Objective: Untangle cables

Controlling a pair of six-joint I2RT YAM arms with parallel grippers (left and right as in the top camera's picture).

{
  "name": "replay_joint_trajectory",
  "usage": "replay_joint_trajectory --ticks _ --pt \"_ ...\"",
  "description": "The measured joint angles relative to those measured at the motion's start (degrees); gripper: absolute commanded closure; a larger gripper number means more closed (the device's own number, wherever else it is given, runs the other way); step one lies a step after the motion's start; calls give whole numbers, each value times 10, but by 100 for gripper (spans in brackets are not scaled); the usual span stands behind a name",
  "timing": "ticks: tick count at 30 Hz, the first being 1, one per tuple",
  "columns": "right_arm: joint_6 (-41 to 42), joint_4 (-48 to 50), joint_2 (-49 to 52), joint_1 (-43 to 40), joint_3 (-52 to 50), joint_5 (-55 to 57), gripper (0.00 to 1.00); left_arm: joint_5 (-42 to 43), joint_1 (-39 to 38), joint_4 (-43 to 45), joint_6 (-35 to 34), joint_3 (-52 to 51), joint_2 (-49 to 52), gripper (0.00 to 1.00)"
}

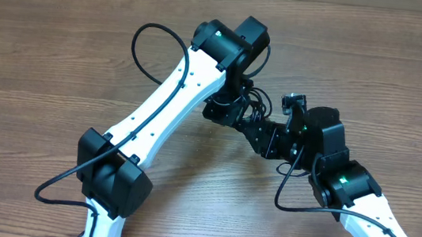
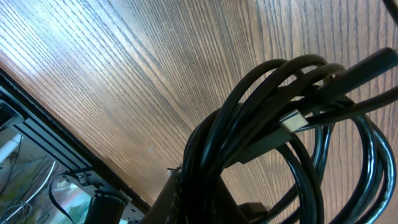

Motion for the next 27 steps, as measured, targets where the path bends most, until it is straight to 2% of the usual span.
replay_joint_trajectory --ticks 10,17,27 --pt "1 0 2 3 0 9 59 1 -1 0 17 0 0 96" --pt "2 -2 2 7 0 30 59 10 1 4 63 0 1 96" --pt "0 -9 0 14 1 40 58 66 23 -10 139 0 7 96"
